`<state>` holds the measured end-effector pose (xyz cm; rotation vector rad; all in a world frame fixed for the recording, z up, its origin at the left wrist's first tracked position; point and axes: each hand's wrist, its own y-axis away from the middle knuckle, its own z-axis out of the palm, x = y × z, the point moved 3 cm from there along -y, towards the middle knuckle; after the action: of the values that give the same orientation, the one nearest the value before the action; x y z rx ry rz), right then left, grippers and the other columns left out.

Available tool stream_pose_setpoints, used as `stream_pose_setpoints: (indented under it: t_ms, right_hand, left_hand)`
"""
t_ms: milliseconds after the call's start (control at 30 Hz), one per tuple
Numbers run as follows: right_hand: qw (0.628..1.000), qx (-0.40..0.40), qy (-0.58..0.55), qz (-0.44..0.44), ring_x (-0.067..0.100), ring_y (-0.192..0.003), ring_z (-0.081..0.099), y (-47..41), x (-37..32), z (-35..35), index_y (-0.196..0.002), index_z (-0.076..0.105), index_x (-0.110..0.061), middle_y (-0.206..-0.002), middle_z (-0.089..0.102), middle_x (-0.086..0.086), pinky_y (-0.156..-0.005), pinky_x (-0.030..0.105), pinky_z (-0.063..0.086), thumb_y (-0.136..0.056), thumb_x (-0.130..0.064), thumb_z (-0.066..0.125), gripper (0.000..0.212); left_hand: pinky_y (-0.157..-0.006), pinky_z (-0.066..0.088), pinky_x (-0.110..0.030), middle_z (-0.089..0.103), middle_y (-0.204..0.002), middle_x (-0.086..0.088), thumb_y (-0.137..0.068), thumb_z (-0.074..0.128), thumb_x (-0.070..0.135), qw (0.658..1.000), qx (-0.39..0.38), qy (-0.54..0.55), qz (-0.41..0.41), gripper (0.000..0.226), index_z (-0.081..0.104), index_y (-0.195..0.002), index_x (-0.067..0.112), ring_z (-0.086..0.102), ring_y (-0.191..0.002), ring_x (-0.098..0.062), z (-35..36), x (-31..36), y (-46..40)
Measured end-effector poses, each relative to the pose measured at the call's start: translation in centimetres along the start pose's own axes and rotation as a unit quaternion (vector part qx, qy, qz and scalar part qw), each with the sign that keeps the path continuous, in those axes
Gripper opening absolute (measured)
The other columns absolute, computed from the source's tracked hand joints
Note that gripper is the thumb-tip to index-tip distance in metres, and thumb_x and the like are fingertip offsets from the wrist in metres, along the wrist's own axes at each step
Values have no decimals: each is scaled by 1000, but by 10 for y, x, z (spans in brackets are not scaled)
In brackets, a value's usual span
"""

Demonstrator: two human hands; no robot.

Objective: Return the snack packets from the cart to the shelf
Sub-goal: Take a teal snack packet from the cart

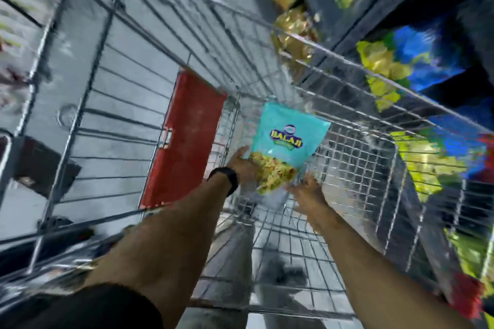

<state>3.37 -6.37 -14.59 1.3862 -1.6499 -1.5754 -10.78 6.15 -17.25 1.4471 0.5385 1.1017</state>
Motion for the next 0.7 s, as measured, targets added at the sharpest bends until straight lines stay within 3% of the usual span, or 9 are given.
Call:
stream_pose_setpoints:
  t_ms: [33, 100, 133, 167, 233, 300, 400, 567, 700]
  right_hand:
    - [1000, -6, -18, 5, 30, -94, 64, -7, 2, 3, -120, 56, -12, -120, 60, 10, -79, 50, 54, -87, -3, 75, 39]
    - [999, -15, -49, 4, 22, -78, 61, -17, 6, 8, -105, 54, -16, -102, 60, 6, -64, 37, 49, -88, -2, 73, 29]
    - [998, -12, -58, 3, 20, -76, 60, -21, 8, 9, -107, 54, -15, -97, 59, 4, -65, 34, 47, -88, 0, 73, 31]
    - [997, -10, -73, 5, 23, -80, 60, -23, 10, 10, -115, 54, -13, -97, 61, 4, -69, 35, 48, -87, 1, 73, 37]
    - [996, -14, -86, 11, 31, -93, 64, -23, 12, 10, -129, 53, -9, -110, 69, 13, -79, 46, 50, -84, 3, 75, 52]
    - [997, -22, -72, 16, 35, -100, 69, -18, 13, 7, -136, 53, -8, -127, 69, 17, -80, 47, 55, -83, 0, 77, 58]
    - [997, -43, -55, 27, 25, -91, 69, 3, 9, -4, -138, 51, -11, -126, 70, 11, -68, 40, 58, -83, -5, 78, 62]
    - [998, -44, -52, -19, 27, -98, 72, 63, 2, -33, -135, 55, -15, -125, 74, 10, -71, 41, 57, -80, -8, 81, 61]
    - [993, -26, -82, -82, 30, -114, 67, 138, -8, -69, -145, 45, -20, -136, 68, 7, -95, 51, 56, -78, -15, 84, 77]
  left_hand:
    - [-39, 44, -14, 71, -71, -17, -75, 61, 7, 996, 26, -89, 0, 24, 72, -79, -14, 65, -51, -15, -6, 2, 3]
    - [-57, 45, -12, 67, -120, -17, -87, 63, 4, 993, 56, -107, -13, 46, 57, -132, -7, 60, -91, -10, -10, -5, -9]
    - [-66, 46, -13, 66, -127, -12, -86, 65, 3, 993, 40, -108, -12, 53, 53, -138, -1, 57, -96, -8, -8, -10, -11]
    - [-73, 48, -17, 72, -117, -7, -80, 68, 0, 996, 10, -91, 0, 51, 58, -130, 1, 61, -90, -7, -7, -11, -11]
    - [-68, 54, -24, 77, -91, -4, -65, 66, -4, 996, 17, -82, 43, 45, 63, -107, 9, 69, -76, -14, -6, -15, -19]
    - [-75, 52, -25, 70, -117, -17, -71, 74, 0, 990, 28, -134, 28, 60, 58, -128, 10, 66, -95, -24, -4, -10, -5]
    - [-75, 47, -23, 56, -140, -14, -82, 74, 3, 977, 45, -204, 44, 78, 39, -151, 13, 54, -104, -15, 2, -5, 17]
    - [-69, 46, -19, 49, -119, 0, -81, 75, 4, 970, 34, -223, 88, 80, 38, -152, 14, 55, -95, -15, 24, 9, 78]
    - [-75, 57, -28, 57, -102, 6, -82, 69, 0, 960, 41, -219, 168, 76, 39, -150, 16, 59, -85, -11, 51, 27, 161]
